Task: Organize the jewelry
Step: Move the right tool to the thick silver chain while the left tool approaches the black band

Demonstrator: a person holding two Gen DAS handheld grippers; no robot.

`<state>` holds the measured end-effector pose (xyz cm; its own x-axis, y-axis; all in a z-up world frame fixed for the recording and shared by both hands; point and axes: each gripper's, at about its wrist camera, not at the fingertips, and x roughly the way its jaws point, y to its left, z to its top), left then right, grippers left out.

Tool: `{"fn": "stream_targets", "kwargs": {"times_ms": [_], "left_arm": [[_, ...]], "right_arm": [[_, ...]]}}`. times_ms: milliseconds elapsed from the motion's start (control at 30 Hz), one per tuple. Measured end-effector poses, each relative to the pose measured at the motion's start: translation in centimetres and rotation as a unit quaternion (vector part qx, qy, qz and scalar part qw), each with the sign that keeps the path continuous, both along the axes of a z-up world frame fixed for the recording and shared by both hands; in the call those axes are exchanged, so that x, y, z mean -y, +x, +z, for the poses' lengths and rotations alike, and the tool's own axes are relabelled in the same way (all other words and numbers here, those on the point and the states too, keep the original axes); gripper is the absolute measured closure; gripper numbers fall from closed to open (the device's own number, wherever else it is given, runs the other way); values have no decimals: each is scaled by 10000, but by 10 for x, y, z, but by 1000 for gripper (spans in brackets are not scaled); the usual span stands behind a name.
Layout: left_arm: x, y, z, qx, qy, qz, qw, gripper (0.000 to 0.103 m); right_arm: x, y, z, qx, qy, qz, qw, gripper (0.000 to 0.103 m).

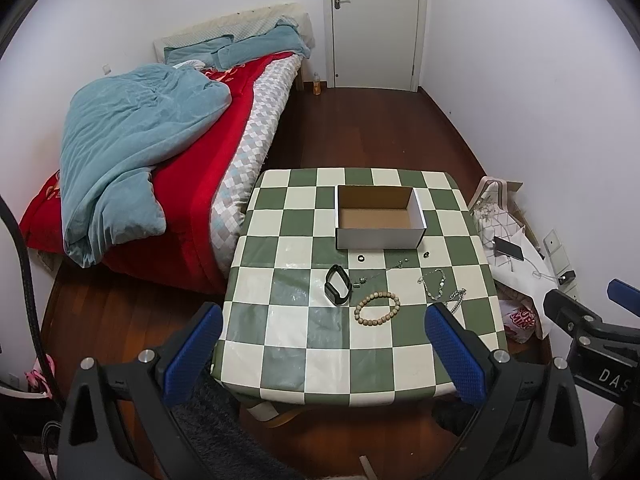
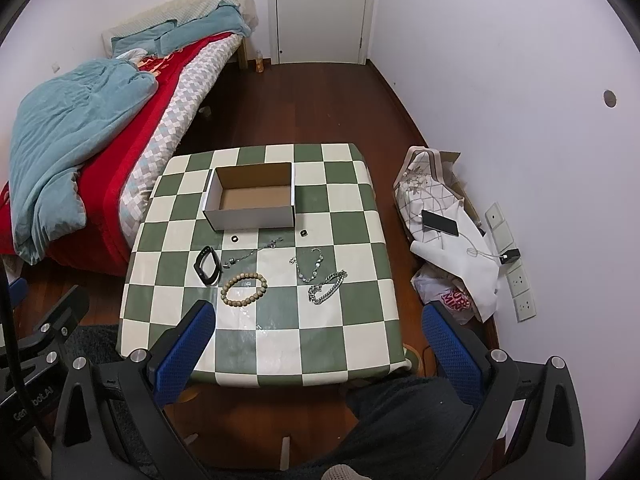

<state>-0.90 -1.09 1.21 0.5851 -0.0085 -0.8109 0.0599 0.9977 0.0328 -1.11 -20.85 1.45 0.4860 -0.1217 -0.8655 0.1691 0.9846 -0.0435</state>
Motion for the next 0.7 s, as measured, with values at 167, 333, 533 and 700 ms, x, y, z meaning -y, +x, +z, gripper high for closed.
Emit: {"fn": "stream_targets", "kwargs": {"times_ms": [167,333,533,700], "left_arm": [[0,-1,-1,7,2,8,10000,0],[0,-1,-1,6,7,3,10000,0],[0,16,-6,80,146,157,9997,0],[-9,58,-45,-87,514,448,9976,0]], "right_arm": [[0,-1,-1,6,-7,0,10000,0],[0,0,0,-6,16,-8,10000,0],[5,3,-4,99,-4,-136,9999,0],[27,24,-33,-44,-50,-487,9988,0]]}}
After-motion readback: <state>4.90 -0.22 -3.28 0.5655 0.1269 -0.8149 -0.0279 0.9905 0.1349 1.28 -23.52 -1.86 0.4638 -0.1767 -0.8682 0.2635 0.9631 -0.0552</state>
